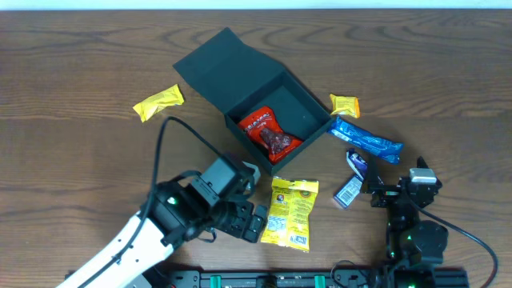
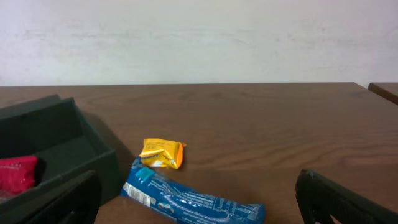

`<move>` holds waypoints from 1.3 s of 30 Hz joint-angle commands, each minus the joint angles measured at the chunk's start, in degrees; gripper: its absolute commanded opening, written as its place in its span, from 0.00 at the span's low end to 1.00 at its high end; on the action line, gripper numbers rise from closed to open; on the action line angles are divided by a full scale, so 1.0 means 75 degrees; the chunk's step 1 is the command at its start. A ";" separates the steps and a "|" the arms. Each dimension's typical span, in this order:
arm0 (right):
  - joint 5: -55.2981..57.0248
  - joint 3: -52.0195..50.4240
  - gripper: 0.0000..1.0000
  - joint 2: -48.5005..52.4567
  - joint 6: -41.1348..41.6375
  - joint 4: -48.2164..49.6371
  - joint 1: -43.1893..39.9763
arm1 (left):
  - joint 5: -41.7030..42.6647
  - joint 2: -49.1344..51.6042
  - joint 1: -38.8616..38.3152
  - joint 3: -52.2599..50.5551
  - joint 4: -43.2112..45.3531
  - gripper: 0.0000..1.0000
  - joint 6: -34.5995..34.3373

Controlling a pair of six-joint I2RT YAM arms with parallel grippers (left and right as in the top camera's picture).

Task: Pack container
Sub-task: 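Move the left gripper down to the yellow HACKS bag, then grasp the yellow bag with the left gripper and lift it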

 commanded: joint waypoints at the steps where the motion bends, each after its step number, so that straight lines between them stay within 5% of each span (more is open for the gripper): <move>1: -0.0003 -0.0017 0.99 -0.0044 0.0108 -0.0035 0.0058 | -0.0621 -0.0020 -0.0210 -0.0463 0.0370 0.95 -0.0318; 13: -0.0003 -0.0017 0.99 -0.0044 0.0108 -0.0035 0.0058 | 0.0522 0.1262 -0.0985 -0.0746 0.3016 0.95 -0.0052; 39: -0.0003 -0.0017 0.99 -0.0044 0.0108 -0.0035 0.0058 | -0.2072 0.4237 -0.2066 0.1559 0.1489 0.96 -0.1629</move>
